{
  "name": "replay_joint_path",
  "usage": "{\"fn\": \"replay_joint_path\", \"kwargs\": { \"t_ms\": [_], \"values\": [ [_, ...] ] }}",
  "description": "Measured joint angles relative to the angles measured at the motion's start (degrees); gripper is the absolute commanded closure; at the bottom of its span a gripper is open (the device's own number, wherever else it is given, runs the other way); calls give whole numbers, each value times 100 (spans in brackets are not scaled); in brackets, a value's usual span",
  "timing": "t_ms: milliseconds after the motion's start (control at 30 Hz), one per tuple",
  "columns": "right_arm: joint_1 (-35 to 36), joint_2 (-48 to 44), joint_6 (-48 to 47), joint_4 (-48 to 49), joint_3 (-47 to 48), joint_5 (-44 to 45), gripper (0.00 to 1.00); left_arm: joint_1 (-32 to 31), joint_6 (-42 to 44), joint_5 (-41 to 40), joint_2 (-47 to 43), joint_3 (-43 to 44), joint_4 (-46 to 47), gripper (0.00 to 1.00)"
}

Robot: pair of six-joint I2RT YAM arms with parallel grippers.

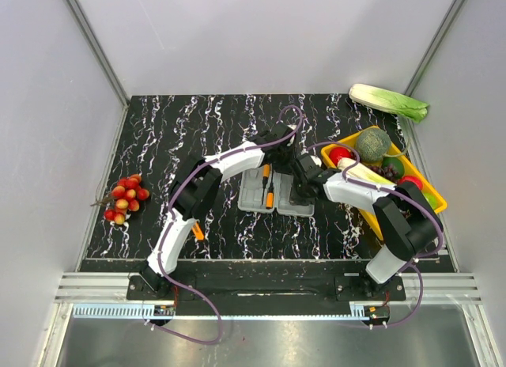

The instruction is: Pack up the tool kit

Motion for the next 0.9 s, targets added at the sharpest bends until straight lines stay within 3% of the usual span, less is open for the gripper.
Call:
{"fn": "replay_joint_path", "kwargs": {
  "t_ms": [300, 433, 500, 733, 900],
  "values": [
    [-107, 15, 59, 162, -42, -170, 100, 0, 17, -35, 33, 68, -26, 100],
    [-151, -122, 81, 79, -42, -190, 79, 0, 13, -33, 33, 76, -35, 89],
    [-201, -249, 98, 15, -33, -160, 74, 0, 13, -35, 33, 81, -42, 82],
    [-398, -723, 96, -157, 411, -101, 74, 0, -7, -39, 28, 83, -55, 71],
    [-402, -723, 76, -201, 479, -120, 76, 2, -9, -74, 17, 83, -118, 55]
  ]
}}
